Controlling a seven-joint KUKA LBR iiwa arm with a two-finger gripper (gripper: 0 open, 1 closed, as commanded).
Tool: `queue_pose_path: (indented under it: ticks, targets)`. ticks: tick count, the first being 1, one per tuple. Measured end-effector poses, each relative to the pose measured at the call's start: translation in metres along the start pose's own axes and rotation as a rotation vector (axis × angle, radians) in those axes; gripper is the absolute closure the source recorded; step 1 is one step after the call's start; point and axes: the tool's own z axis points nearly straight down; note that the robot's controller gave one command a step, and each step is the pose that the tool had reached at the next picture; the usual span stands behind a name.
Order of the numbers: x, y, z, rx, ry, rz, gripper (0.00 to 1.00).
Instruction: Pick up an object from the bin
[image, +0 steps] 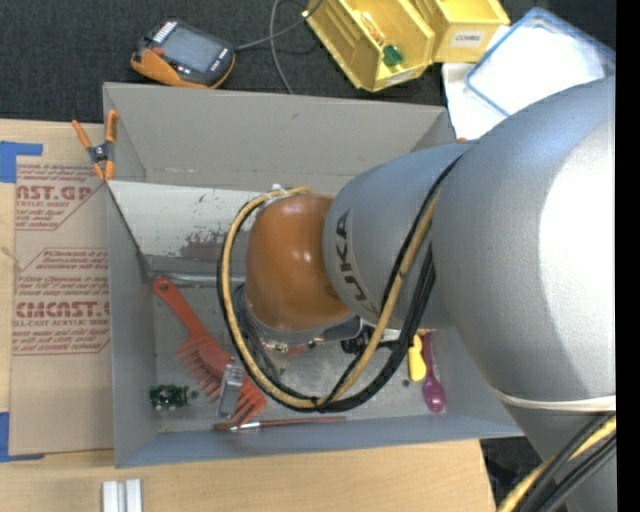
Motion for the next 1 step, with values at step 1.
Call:
queue_pose_path:
  ticks: [1]
  targets:
    - [-0.0084, -0.0092, 0.0601, 0.005, 0.012, -0.085, 0.00]
